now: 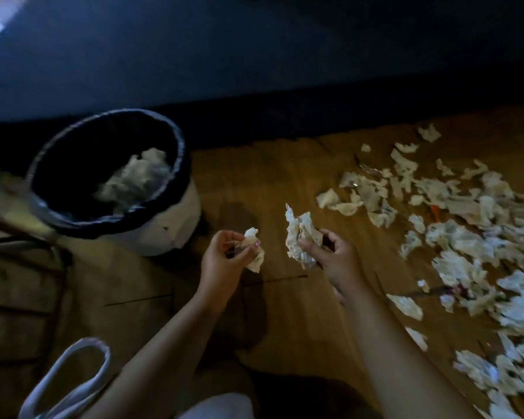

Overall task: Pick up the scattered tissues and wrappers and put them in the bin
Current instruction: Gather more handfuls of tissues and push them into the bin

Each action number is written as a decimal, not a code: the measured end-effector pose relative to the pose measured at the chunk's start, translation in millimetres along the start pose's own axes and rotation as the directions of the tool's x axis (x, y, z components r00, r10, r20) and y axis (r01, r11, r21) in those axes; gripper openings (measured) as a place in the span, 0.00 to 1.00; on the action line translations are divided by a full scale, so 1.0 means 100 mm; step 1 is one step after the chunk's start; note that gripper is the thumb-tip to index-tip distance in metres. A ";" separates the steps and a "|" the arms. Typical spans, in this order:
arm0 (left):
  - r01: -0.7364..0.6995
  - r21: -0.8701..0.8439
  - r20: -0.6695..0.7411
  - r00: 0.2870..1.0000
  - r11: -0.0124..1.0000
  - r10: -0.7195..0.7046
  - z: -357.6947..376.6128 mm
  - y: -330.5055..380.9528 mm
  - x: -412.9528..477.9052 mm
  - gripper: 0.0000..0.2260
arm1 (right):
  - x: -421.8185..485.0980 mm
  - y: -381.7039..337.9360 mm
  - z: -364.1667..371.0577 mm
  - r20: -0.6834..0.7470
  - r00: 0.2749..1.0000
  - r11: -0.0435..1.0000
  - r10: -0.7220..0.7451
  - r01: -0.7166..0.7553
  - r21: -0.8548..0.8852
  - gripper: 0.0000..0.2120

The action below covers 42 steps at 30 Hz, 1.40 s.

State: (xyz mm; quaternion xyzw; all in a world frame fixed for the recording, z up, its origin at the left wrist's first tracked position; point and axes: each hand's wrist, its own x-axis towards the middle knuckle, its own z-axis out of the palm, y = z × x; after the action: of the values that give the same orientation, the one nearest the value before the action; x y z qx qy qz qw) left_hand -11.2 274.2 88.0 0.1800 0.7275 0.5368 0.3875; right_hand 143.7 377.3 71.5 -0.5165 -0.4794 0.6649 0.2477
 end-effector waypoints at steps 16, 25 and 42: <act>-0.146 0.068 -0.356 0.921 0.987 0.161 -1.85 0.74 0.99 0.10 | 0.46 -1.19 2.52 0.357 0.923 0.964 -0.141 0.211 -0.164 0.18; -0.052 0.158 -0.386 0.916 0.986 0.110 -2.10 0.57 1.26 0.10 | 0.79 -1.05 2.96 0.309 0.951 0.951 -0.003 0.098 -0.293 0.20; -0.240 0.272 -0.059 0.962 0.932 0.265 -1.07 0.58 0.54 0.10 | 0.08 -0.61 1.64 0.067 0.980 0.981 -0.185 0.189 -0.047 0.08</act>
State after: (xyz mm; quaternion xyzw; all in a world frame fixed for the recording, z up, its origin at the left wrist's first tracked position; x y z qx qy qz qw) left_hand -135.5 263.3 134.0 0.2959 0.7805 0.4891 0.2530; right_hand -20.2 346.6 123.5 -0.4545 -0.5508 0.6414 0.2803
